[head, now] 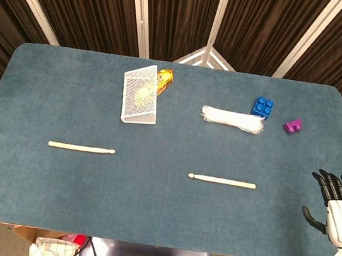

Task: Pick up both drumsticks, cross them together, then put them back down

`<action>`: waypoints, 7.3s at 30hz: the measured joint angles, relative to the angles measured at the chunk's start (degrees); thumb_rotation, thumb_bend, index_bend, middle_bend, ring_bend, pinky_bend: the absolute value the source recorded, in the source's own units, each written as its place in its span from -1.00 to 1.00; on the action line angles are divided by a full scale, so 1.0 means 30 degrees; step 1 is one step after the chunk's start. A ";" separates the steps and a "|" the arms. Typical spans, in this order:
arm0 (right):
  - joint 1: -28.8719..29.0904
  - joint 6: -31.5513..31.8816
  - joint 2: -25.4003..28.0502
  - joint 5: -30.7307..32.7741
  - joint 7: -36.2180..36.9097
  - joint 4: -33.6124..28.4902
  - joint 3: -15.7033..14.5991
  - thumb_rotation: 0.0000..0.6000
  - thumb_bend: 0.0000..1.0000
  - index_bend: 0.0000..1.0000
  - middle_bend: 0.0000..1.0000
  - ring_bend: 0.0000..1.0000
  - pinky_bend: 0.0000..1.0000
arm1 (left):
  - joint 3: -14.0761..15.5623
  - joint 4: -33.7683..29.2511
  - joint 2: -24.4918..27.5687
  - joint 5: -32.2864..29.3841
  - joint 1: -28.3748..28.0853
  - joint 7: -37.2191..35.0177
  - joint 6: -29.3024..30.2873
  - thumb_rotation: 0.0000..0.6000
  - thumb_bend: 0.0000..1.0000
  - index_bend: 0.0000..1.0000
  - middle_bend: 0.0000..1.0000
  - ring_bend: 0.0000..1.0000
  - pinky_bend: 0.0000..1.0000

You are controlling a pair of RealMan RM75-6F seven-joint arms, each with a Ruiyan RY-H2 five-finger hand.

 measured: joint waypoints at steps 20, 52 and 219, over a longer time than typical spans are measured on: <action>-0.0013 -0.0255 -0.0262 -0.0081 -0.0205 0.0466 -0.0229 1.00 -0.35 -0.67 -0.74 -0.76 -0.98 | 0.0123 -0.0682 -0.0089 0.0760 0.0306 0.1125 0.0867 1.00 -0.42 -0.89 -1.00 -1.00 -1.00; 0.2688 -0.4960 -0.2267 0.3960 -0.9237 -0.5455 0.1034 1.00 -0.35 -0.31 -0.42 -0.64 -0.98 | -0.0060 -0.0740 -0.0498 0.0474 0.0018 0.2047 0.0222 1.00 -0.42 -0.90 -1.00 -1.00 -1.00; 0.7302 -0.3242 -0.0288 0.1663 -0.0486 -0.3729 0.3476 1.00 -0.14 0.42 0.31 -0.28 -1.00 | -0.1489 0.4786 -0.7666 -0.4697 -0.9112 0.4101 -1.1787 1.00 -0.26 -0.21 -0.21 -1.00 -1.00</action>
